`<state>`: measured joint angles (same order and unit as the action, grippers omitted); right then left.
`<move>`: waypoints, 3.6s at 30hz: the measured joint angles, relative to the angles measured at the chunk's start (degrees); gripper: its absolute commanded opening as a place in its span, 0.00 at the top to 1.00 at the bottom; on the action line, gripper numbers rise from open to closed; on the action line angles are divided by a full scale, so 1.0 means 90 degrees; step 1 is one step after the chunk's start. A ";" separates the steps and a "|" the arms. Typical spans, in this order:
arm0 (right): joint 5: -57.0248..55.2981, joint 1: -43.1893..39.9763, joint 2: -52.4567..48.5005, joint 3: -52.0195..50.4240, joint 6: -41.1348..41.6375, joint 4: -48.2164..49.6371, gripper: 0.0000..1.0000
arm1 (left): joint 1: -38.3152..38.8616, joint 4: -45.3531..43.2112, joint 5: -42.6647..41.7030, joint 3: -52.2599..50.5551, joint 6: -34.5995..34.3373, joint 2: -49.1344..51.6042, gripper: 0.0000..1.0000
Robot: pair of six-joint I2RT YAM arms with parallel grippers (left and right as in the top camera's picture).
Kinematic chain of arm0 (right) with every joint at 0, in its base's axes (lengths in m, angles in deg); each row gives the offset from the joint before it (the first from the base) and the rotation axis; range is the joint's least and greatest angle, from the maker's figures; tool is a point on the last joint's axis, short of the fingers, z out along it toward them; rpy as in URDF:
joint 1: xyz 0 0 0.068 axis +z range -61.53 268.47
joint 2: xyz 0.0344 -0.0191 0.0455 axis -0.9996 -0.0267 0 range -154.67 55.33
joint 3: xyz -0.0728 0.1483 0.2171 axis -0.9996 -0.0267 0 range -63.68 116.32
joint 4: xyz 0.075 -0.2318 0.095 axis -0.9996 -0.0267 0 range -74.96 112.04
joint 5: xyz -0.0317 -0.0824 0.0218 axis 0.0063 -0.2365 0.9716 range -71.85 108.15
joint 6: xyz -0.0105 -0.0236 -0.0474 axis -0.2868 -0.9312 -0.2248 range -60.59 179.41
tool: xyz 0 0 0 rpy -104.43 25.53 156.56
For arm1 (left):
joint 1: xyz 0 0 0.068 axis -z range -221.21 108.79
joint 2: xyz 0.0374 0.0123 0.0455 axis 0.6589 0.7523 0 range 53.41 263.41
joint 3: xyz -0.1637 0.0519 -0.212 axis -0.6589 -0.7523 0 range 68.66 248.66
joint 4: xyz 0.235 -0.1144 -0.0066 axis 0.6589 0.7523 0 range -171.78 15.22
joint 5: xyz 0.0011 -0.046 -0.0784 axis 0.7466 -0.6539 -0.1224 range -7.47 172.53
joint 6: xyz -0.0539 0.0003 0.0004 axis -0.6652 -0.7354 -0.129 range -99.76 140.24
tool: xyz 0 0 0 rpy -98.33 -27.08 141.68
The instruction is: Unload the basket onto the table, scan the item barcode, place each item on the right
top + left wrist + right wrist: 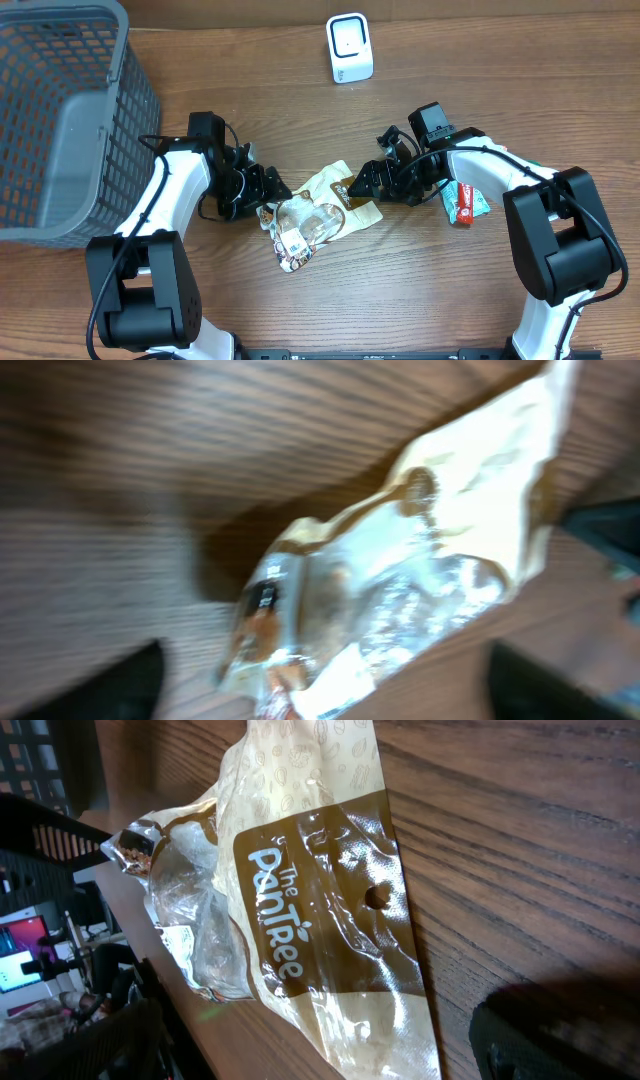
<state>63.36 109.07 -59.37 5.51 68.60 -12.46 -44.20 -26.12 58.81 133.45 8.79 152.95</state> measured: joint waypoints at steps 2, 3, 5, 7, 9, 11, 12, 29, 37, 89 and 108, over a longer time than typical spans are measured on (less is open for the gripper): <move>-0.0002 0.0000 0.0000 0.0000 -0.0002 0.0012 0.00 | 0.0000 0.0143 0.0260 0.0000 -0.0061 0.0000 0.00; -0.0010 0.0000 0.0000 0.0000 -0.0002 0.0017 0.00 | 0.0000 0.0236 0.0369 0.0002 -0.0095 0.0000 0.00; -0.0029 0.0000 0.0000 0.0000 -0.0007 0.0022 0.00 | 0.0000 0.0444 0.0537 0.0002 -0.0221 0.0000 0.00; -0.0049 0.0000 0.0000 0.0000 -0.0007 0.0015 0.00 | 0.0029 0.0539 0.0639 0.0002 -0.0313 0.0000 0.00; -0.0049 0.0000 0.0000 0.0000 -0.0015 0.0015 0.00 | 0.0049 0.0488 0.0702 -0.0036 -0.0432 0.0000 0.00; -0.0051 0.0000 0.0000 0.0000 -0.0022 0.0019 0.00 | 0.0085 0.0245 0.0719 -0.0199 -0.0566 0.0000 0.00; -0.0053 0.0000 0.0000 0.0000 -0.0022 0.0017 0.00 | 0.0092 0.0143 0.0709 -0.0282 -0.0602 0.0000 0.00; -0.0063 0.0000 0.0000 0.0000 -0.0022 0.0019 0.00 | 0.0461 -0.1350 -0.0070 -0.1319 -0.1406 -0.0090 0.32; -0.0061 0.0000 0.0000 0.0000 -0.0024 0.0024 0.00 | 0.0461 -0.1328 -0.0109 -0.1387 -0.1467 -0.0070 0.45; 0.2242 0.0265 0.0369 -0.0039 -0.0357 0.1450 0.36 | -0.0002 0.0435 -0.2591 0.0801 0.0177 -0.0216 0.73; 0.0867 0.0262 0.0381 -0.0046 -0.0782 0.1443 0.66 | -0.0085 -0.1061 -0.0763 0.0814 -0.0024 -0.0216 0.20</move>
<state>71.17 111.43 -55.94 5.09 61.56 0.52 -44.96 -35.67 51.95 140.77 8.58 151.01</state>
